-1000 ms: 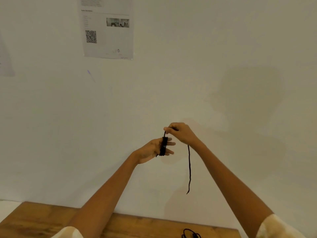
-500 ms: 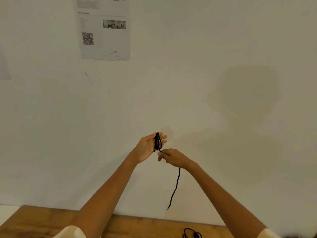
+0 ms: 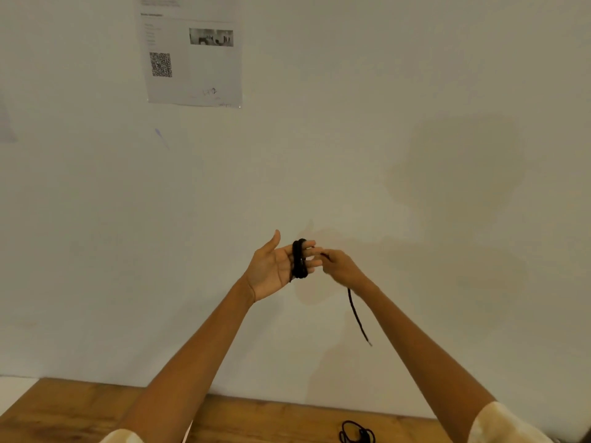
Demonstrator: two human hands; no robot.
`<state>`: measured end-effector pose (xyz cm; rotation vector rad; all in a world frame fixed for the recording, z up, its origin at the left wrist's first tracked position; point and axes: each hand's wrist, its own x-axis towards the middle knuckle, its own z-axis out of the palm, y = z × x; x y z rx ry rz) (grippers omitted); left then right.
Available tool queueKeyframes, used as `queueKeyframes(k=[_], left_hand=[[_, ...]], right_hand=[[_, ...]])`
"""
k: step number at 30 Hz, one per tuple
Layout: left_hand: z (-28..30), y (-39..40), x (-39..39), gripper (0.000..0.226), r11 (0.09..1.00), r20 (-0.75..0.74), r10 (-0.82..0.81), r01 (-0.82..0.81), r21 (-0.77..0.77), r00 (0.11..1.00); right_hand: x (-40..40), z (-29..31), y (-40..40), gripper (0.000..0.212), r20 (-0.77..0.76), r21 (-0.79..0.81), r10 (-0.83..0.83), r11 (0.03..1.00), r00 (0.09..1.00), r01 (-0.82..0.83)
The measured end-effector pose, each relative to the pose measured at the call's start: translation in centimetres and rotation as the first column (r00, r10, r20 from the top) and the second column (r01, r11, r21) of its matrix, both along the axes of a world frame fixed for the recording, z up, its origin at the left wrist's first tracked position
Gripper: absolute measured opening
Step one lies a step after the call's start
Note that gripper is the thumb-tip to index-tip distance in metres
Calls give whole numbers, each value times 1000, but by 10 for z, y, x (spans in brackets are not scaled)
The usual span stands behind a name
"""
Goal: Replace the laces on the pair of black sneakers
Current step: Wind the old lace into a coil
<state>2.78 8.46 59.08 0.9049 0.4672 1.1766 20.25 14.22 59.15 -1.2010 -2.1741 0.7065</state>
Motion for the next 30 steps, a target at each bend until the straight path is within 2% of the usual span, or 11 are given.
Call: queueKeyframes(k=[2,7,10,11,13,17,19,22,25,27,30], left_hand=[[-1,7,-1,74,997,56,70,-69,-18,996],[-19,20,7,69,975,-43,210,-212,-69,977],[-27,20,7,65,979,-329,201,-199,39,923],[-28,17,7,61,986,-440,168,-141,94,882],[-28,12,7,53,991,-542,95,-27,132,835],[-20,4,9,66,1000,-503,-9,18,13,864],[-14,3,10,72,1000,-375,-4,2,-4,927],[-8,7,9,73,999,-100,46,-47,-6,994],[-9,16,8,72,992,60,123,-122,-21,991],[-16,23,9,68,980,49,197,-195,-32,979],[-30,30,12,58,947,-67,315,-318,-38,947]], right_hand=[[-4,-20,-5,31,135,-80,41,996,990,-30],[-17,-28,-22,35,389,-178,263,962,883,-208],[-15,-8,-24,37,443,-141,318,948,838,-285],[-13,2,-23,37,427,-109,318,947,847,-301],[-7,27,-20,34,318,-27,286,956,904,-292],[-1,57,0,26,75,72,163,983,984,-168],[-1,52,11,27,29,56,92,994,995,-94],[-2,20,14,22,26,-13,45,999,999,-44],[-7,-16,2,27,139,-56,83,996,987,-76],[-14,-32,-9,32,170,-71,122,991,978,-111],[-18,-43,-14,34,225,-59,152,988,962,-142]])
